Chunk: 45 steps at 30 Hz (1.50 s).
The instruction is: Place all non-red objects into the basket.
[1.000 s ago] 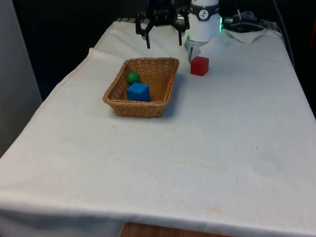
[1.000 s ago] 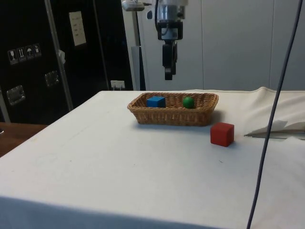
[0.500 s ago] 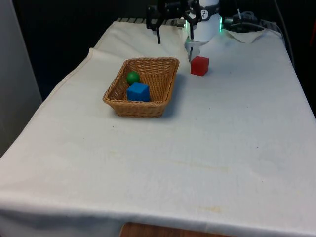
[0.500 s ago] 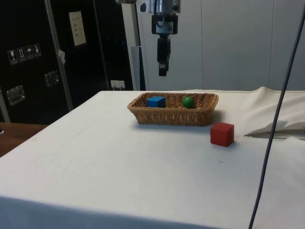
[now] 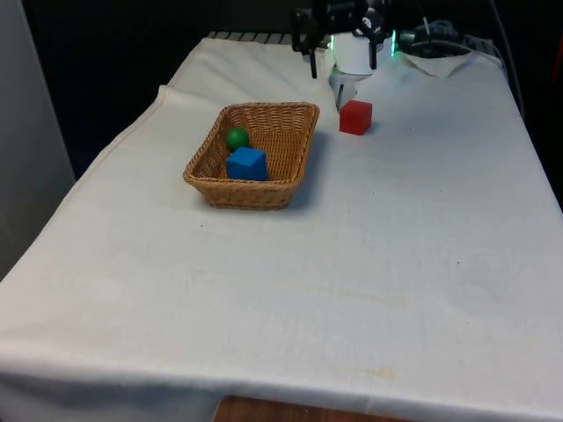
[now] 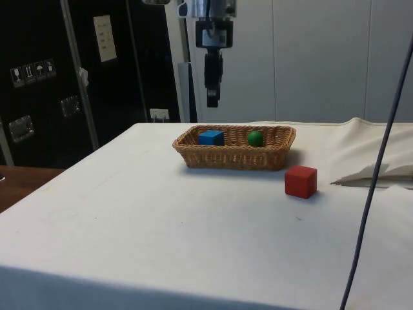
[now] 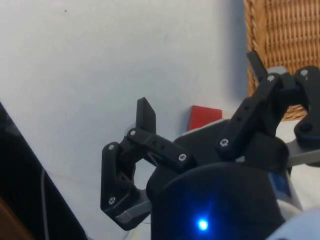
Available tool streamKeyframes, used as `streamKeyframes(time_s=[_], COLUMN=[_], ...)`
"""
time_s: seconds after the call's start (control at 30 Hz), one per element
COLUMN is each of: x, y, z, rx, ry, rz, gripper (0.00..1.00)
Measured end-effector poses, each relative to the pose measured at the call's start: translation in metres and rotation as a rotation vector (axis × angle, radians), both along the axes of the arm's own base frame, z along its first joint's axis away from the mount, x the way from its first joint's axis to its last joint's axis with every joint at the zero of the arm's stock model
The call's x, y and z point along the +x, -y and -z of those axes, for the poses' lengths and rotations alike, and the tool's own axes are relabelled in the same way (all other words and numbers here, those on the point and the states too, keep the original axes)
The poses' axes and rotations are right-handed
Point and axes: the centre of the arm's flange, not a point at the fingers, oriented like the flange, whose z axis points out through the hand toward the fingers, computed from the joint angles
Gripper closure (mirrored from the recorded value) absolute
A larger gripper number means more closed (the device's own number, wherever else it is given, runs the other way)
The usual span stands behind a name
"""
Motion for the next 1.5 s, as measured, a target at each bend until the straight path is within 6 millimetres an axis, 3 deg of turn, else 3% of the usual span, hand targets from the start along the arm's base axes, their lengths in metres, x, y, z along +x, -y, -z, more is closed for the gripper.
streamKeyframes(time_s=[0.2, 0.43, 1.5], x=[0.001, 0.002, 0.014], y=[-0.021, -0.028, -0.038], z=[-0.001, 0.0, 0.014], rx=[0.0, 0.0, -0.007], ry=[-0.003, -0.007, -0.045], rz=[-0.003, 0.018, 0.179], gripper=[0.0, 0.0, 0.0])
